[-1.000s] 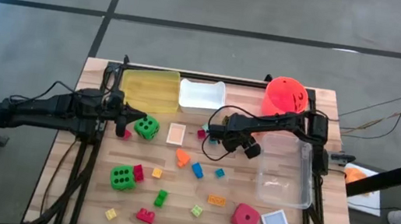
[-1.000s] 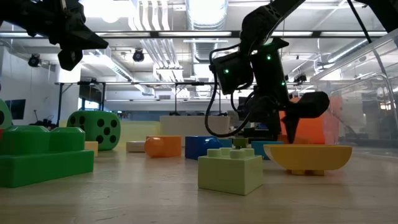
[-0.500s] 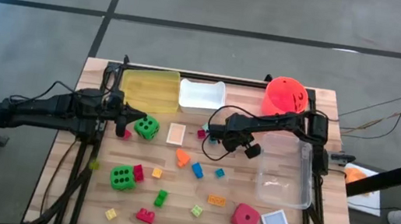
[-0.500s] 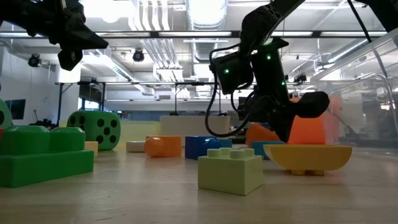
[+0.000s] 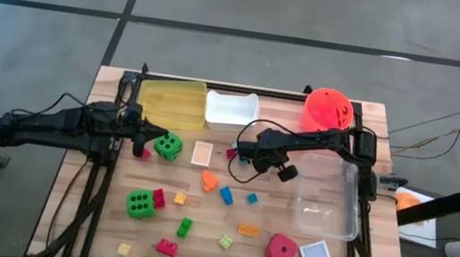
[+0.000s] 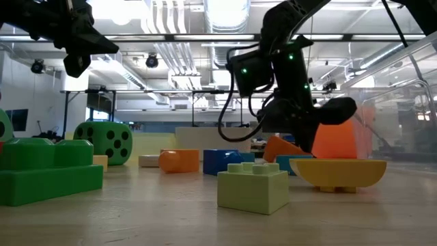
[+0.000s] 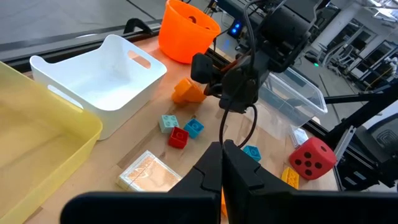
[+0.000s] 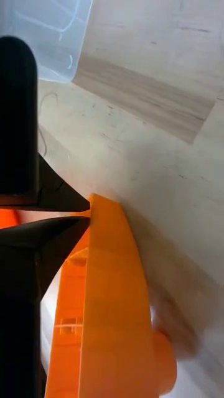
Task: Pick & Place Toys
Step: Put the orange game piece into the transparent bin
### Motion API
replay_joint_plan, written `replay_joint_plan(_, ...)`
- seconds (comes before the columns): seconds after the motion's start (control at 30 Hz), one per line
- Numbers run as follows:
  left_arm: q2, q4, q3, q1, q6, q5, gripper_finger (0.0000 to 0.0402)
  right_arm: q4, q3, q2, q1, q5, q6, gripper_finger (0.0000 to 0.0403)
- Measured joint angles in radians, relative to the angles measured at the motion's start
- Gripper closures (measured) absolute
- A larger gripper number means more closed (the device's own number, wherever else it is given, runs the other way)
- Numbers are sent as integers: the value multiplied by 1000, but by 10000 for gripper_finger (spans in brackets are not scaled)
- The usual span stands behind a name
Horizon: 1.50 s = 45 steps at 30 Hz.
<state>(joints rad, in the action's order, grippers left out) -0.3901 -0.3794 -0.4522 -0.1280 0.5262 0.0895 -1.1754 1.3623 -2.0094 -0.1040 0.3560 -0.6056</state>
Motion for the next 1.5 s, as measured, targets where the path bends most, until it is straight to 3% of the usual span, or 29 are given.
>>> replay_joint_plan(0.63, 0, 0, 0, 0, 2, 0, 401, -4, 5, 1, 2, 3, 9, 379)
replay_joint_plan(1.0, 0, 0, 0, 0, 5, 0, 401, -9, 5, 44, 1, -37, 104, 379)
replay_joint_plan(1.2, 0, 0, 0, 0, 5, 0, 401, 23, 5, 119, 1, -97, 244, 379)
replay_joint_plan(1.37, 0, -1, 0, 0, 5, 0, 401, 179, 5, 181, -1, -212, 430, 379)
replay_joint_plan(1.5, 0, -1, 0, 0, 6, 0, 401, 268, 6, 206, -1, -226, 495, 378)
